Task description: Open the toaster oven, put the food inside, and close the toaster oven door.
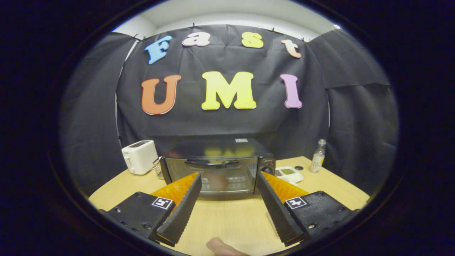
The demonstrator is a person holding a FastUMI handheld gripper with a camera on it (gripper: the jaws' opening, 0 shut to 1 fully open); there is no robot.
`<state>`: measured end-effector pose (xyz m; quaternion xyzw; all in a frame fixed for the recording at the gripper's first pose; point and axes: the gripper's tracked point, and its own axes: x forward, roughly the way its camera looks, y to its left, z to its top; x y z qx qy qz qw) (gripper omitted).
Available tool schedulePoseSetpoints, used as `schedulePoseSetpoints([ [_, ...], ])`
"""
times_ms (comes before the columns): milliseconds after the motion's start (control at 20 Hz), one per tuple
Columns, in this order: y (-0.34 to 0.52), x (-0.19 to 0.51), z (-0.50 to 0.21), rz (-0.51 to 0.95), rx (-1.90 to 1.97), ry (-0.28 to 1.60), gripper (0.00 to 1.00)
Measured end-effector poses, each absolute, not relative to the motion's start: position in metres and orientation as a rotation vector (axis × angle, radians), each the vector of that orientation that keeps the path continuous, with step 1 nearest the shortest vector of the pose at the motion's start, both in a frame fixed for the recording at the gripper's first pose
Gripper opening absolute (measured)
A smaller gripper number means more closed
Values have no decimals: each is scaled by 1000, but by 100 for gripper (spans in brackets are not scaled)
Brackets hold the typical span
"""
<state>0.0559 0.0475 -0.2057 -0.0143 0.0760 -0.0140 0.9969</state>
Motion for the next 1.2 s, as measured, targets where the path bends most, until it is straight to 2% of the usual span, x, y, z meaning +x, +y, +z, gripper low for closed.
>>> schedulePoseSetpoints([
  [200,17,0,-156,-80,-43,61,100],
  [700,-23,-90,-80,-39,58,-62,99],
  [1200,-32,-113,-56,-27,12,-118,99],
])
